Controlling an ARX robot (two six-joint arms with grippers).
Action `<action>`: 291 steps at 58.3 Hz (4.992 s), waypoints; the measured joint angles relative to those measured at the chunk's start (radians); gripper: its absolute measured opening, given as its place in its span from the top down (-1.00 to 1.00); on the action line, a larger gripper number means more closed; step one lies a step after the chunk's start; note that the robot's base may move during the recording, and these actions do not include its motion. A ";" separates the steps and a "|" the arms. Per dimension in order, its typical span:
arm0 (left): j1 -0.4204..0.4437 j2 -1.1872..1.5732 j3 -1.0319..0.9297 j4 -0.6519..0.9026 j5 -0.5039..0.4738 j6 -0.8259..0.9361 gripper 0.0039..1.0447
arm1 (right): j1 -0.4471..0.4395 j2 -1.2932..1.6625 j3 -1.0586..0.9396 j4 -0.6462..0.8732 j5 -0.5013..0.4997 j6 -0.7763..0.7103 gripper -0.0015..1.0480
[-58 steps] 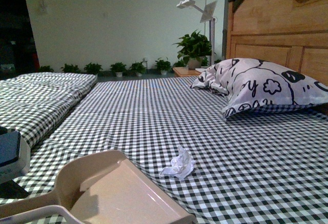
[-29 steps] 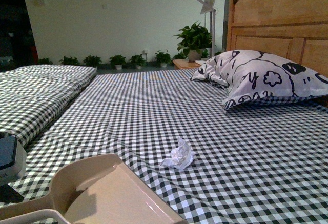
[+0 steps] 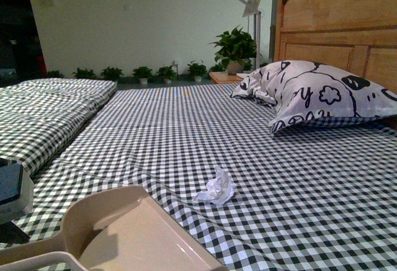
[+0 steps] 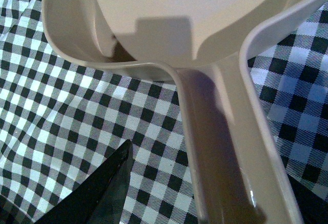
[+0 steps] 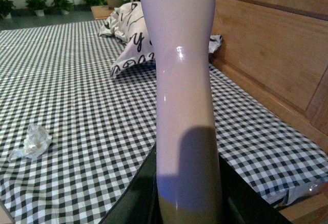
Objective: Clean up trash
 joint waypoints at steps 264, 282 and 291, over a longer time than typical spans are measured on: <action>-0.114 -0.903 -0.229 0.235 -0.379 -0.873 -0.21 | -0.949 0.245 0.445 0.050 -1.302 0.100 0.62; -0.114 -0.994 -0.262 0.196 -0.370 -0.895 -0.21 | -0.992 0.198 0.419 -0.010 -1.353 0.102 0.62; -0.114 -0.994 -0.265 0.196 -0.370 -0.898 -0.21 | -0.992 0.199 0.419 -0.011 -1.352 0.101 0.62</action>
